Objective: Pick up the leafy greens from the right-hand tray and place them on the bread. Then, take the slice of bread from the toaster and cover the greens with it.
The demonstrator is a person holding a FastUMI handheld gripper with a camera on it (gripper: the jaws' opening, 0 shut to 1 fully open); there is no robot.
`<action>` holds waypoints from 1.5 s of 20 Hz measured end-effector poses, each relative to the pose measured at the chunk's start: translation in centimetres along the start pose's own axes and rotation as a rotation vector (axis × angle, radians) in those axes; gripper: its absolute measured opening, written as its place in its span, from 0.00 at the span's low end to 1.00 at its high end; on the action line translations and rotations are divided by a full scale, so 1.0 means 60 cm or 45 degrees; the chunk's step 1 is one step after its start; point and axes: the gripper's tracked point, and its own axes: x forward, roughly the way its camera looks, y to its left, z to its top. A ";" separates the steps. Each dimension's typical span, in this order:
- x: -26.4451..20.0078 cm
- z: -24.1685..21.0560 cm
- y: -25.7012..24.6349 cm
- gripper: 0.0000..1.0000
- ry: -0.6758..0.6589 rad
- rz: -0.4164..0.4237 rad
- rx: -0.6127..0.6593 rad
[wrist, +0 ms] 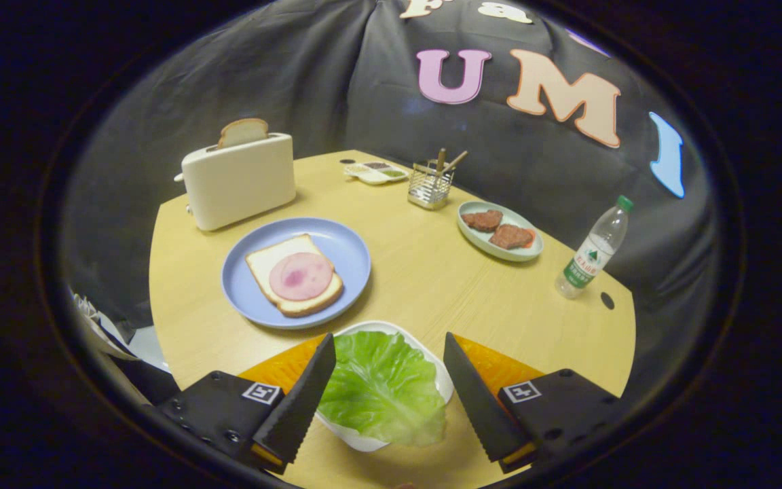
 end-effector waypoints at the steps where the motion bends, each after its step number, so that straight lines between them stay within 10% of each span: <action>1: 0.004 -0.008 0.002 1.00 0.020 0.006 0.000; 18: 0.053 -0.093 0.017 0.98 0.235 0.062 0.184; 30: 0.050 -0.087 0.018 0.21 0.258 -0.008 0.221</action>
